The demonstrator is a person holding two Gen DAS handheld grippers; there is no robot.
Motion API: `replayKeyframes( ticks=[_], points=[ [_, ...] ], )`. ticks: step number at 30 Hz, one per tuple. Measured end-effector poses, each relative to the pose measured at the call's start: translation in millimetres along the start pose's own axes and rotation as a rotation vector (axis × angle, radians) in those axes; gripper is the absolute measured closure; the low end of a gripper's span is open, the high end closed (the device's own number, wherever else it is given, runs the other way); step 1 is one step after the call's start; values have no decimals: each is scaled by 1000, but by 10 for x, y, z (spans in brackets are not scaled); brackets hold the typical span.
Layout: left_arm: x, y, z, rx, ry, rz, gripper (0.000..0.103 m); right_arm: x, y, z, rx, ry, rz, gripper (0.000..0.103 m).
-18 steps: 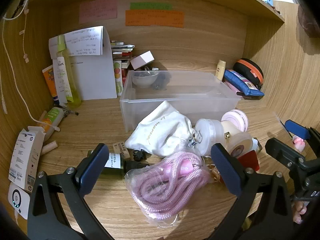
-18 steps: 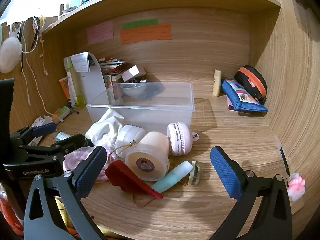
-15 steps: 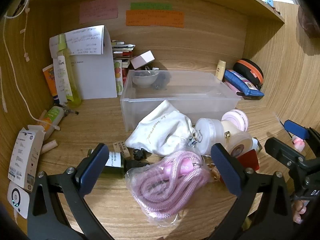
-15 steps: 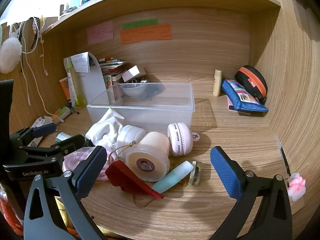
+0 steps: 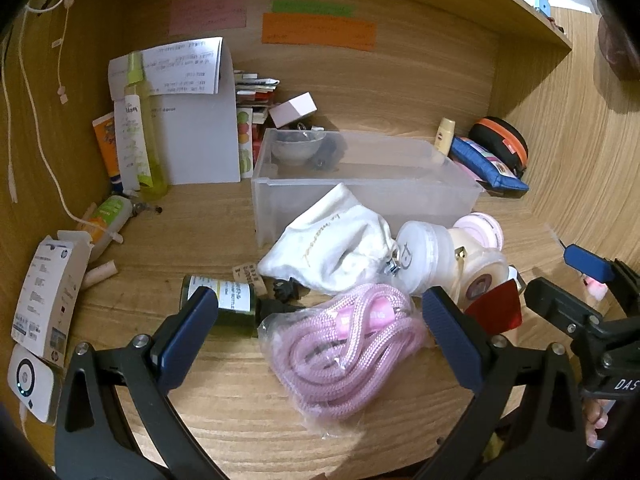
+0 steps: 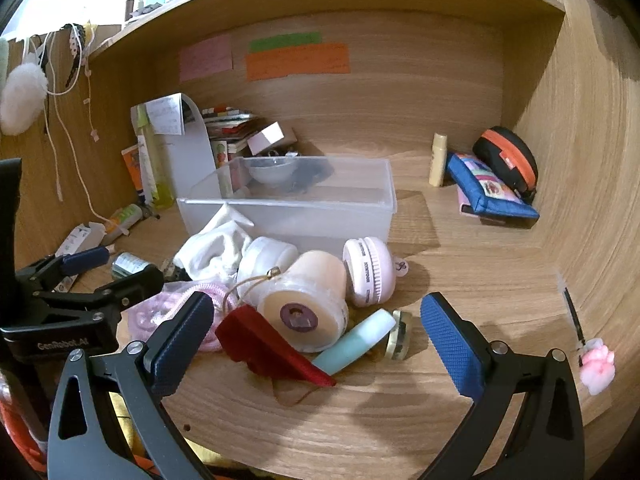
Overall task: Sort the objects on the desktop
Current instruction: 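Move the left gripper toward the dark green glass bottle on the desk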
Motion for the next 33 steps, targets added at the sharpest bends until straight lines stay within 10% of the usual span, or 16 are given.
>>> replayKeyframes(
  ticks=[33],
  points=[
    [-15, 2, 9, -7, -1, -6, 0, -4, 2, 30, 10, -7, -4, 0]
  ],
)
Point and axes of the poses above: each gripper's, at about its wrist camera, not at the fingertips, and x roughly the way its jaws point, y to its right, z to its underside, the point moved 5 cm from there along x, roughly the way its jaws point, and after that the axes turned 10 degrees about -z, right-handed, at the moved point
